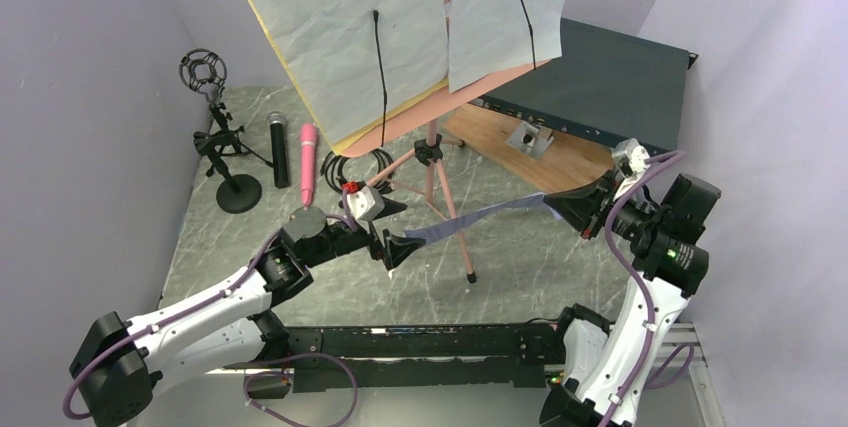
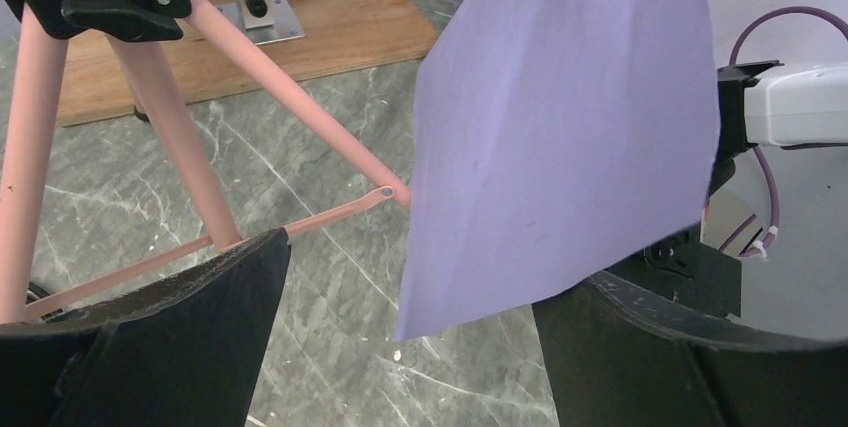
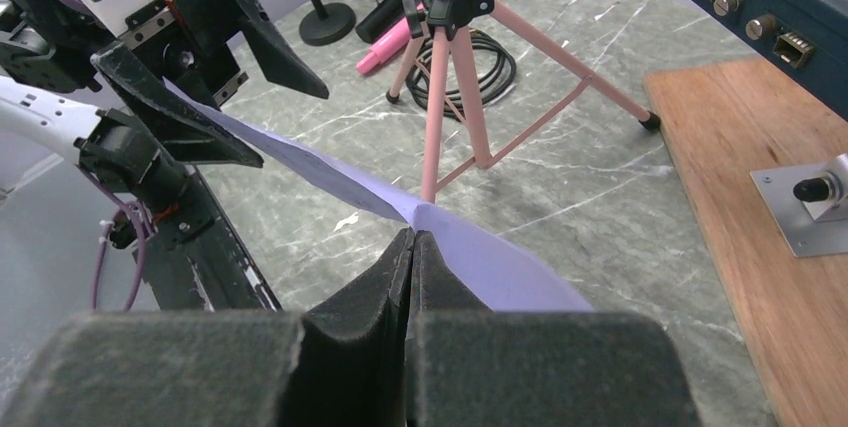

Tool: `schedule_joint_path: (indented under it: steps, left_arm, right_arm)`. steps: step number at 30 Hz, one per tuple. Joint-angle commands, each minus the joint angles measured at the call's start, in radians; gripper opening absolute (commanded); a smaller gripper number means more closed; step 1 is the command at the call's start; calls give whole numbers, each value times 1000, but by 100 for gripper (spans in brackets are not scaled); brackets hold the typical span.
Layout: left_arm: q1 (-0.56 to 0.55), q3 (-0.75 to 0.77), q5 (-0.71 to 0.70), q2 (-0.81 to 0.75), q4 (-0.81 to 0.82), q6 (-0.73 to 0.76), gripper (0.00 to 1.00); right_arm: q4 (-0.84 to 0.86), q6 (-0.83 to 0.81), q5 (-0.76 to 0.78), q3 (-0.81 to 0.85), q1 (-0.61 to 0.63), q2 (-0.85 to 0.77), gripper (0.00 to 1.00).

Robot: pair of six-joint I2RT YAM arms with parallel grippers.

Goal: Pack up the instrument practice props
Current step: Pick up the sheet music from the music stand, then place the sheet music at the center of the board.

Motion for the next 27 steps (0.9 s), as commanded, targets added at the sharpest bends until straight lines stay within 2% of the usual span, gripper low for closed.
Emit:
schedule_joint_path:
  steps: [1, 5, 8, 10, 12, 15, 18, 21, 27]
  left_arm:
    - [-2, 18, 30, 14, 57, 25, 92]
    - [-1, 37, 45, 53, 74, 8, 83]
    - [-2, 35, 64, 85, 128, -28, 68]
    - [-2, 38, 67, 103, 141, -45, 51]
    - [-2, 42, 53, 113, 131, -57, 22]
    - [-1, 59, 36, 100, 81, -61, 0]
    - [2, 104, 2, 61, -66, -73, 0]
    - [13, 182, -45, 10, -305, -78, 0]
    - [86, 316, -128, -101, -746, -168, 0]
  right_arm:
    - [117, 59, 4, -14, 25, 4, 0]
    - [154, 81, 11, -38, 46, 6, 0]
    - [172, 85, 20, -49, 66, 15, 0]
    - [180, 84, 28, -54, 84, 22, 0]
    - [190, 84, 33, -61, 98, 28, 0]
    - [191, 71, 43, -70, 119, 37, 0]
    - [186, 49, 55, -79, 135, 47, 0]
    - [188, 30, 64, -92, 144, 57, 1]
    - [236, 29, 66, -120, 145, 76, 43]
